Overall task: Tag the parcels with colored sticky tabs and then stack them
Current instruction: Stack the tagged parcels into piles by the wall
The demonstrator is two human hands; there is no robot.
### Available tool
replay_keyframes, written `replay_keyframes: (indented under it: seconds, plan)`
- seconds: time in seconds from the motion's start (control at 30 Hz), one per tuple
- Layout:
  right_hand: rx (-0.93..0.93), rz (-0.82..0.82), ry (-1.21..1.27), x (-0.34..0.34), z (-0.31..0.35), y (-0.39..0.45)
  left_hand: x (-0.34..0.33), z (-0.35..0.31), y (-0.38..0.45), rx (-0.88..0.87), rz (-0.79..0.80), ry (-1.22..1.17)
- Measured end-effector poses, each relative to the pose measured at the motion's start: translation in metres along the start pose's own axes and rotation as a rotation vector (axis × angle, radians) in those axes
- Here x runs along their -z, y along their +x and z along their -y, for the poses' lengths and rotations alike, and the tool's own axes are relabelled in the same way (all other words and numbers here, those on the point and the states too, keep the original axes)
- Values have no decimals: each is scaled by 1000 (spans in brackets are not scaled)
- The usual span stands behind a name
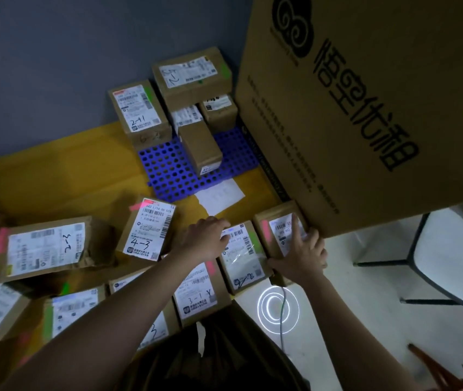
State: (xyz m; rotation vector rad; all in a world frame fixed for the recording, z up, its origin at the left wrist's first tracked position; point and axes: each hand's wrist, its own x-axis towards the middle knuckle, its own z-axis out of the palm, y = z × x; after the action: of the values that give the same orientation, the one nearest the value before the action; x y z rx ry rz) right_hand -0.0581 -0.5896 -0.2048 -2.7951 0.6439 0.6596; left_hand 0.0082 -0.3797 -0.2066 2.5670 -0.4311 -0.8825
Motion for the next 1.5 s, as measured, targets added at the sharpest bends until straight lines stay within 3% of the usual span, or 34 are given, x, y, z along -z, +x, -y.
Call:
replay_keyframes:
  seconds: [0.1,0.17,0.27,0.37,0.5,0.6,0.73,0.9,1.0,1.07,1.17,1.23,1.33,1.4,1.5]
  plan:
    - [50,-98,-33,9,4,-8,1,-4,1,33,26,-6]
    - [155,-286,-74,17,10,-14,5,-7,1,62,-8,-92]
    - [307,-556,-71,36,31,-19,25,-15,-6,53,-111,-445]
    - [370,-621,65,66,73,-24,54,-15,-20,41,-127,-884]
    - [469,-540,328,94,137,-24,77,3,-36,-14,-154,-1177]
    - [657,-480,380,104,181,-26,99,21,-54,35,-414,-1329]
    - [855,-17,740,119,237,-32,140,64,-101,190,-794,-1378]
    - [838,554,760,114,322,-60,173,132,-182,323,-957,-1328]
    - [841,759,794,87,384,-91,182,181,-233,426,-1054,-1399]
    - [852,793,790,65,426,-123,183,223,-270,453,-1087,-1388]
    - [870,803,802,27,492,-175,183,288,-324,338,-1050,-1374]
    - [857,804,816,1,537,-209,183,329,-358,354,-997,-1350]
    - [826,828,785,-38,595,-253,186,395,-402,418,-1044,-1380]
    - [764,742,772,-59,619,-269,184,437,-422,475,-1062,-1418]
    - [768,392,754,-90,647,-283,173,503,-453,551,-1071,-1429]
